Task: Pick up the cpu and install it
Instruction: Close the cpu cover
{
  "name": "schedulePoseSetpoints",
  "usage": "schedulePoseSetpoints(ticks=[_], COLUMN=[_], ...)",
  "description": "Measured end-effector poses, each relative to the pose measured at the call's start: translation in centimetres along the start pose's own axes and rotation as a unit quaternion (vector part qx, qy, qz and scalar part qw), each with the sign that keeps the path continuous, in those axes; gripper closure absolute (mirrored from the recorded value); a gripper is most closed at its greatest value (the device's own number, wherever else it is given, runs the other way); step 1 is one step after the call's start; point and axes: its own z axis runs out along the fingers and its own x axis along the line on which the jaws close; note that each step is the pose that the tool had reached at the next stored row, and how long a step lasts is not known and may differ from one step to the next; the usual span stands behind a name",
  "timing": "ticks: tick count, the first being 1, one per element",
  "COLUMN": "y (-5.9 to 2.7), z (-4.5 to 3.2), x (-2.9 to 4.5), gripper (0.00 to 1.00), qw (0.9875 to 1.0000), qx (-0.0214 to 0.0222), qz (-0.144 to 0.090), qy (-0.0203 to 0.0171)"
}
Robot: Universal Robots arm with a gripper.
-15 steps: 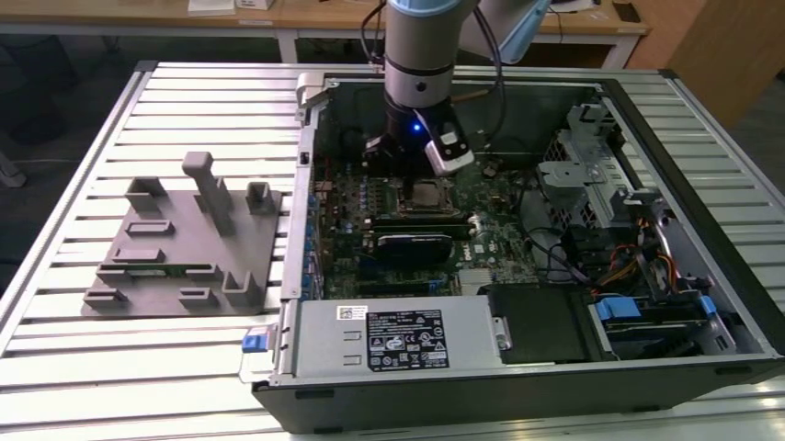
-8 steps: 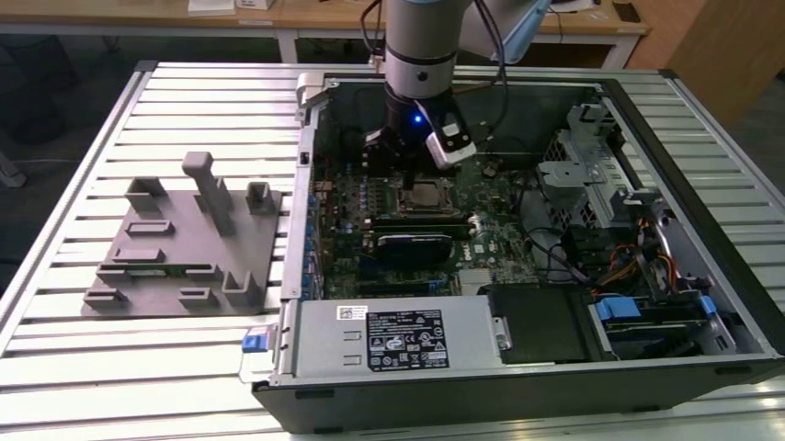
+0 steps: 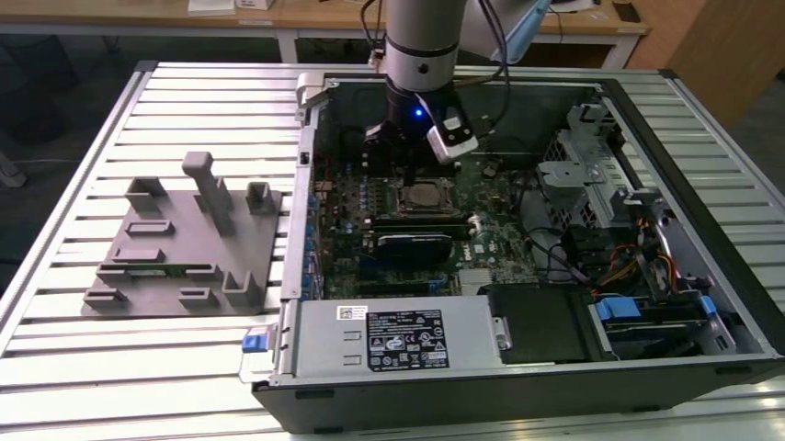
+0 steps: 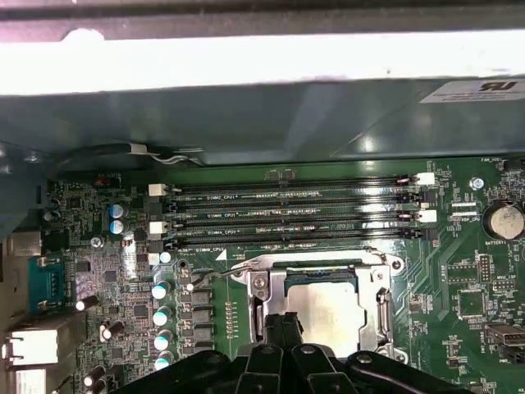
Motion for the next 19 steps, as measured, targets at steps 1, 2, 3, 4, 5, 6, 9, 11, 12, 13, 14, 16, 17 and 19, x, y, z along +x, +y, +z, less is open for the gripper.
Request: schedulePoseSetpoints(ticks=[1, 2, 3, 4, 5, 6, 9, 11, 12, 13, 14, 16, 17, 19], y=[0.01, 0.03, 0.07, 0.12, 0.18, 0.24, 0.40, 0.51, 0.55, 0.59, 0.60, 0.61, 0.61, 0.63], z=[-0.01, -0.01, 0.00, 0.01, 0.01, 0.02, 0.03, 0.05, 0.05, 0.06, 0.06, 0.01, -0.07, -0.35], x=[-0.06, -0.19, -0.35, -0.51, -0.69, -0.89, -1.48, -1.89, -2.09, -2.26, -2.32, -2.33, -2.33, -2.34], gripper=[0.89, 0.89, 0.89, 0.89, 0.89, 0.89, 0.89, 0.89, 0.89, 0.89, 0.89, 0.89, 0.89, 0.89], qw=[1.0000, 1.0000, 1.0000, 1.0000, 1.0000, 1.0000, 1.0000, 1.0000, 1.0000, 1.0000, 1.0000, 1.0000, 1.0000, 1.0000], qx=[0.0001, 0.0001, 0.0001, 0.0001, 0.0002, 0.0003, 0.0006, 0.0007, 0.0008, 0.0009, 0.0010, 0.0015, 0.0014, 0.0014], qz=[0.000, 0.000, 0.000, 0.000, 0.000, 0.000, 0.000, 0.000, 0.000, 0.000, 0.000, 0.000, 0.000, 0.000], qy=[0.0001, 0.0001, 0.0001, 0.0001, 0.0000, 0.0000, 0.0000, 0.0000, 0.0000, 0.0000, 0.0000, 0.0000, 0.0000, 0.0000])
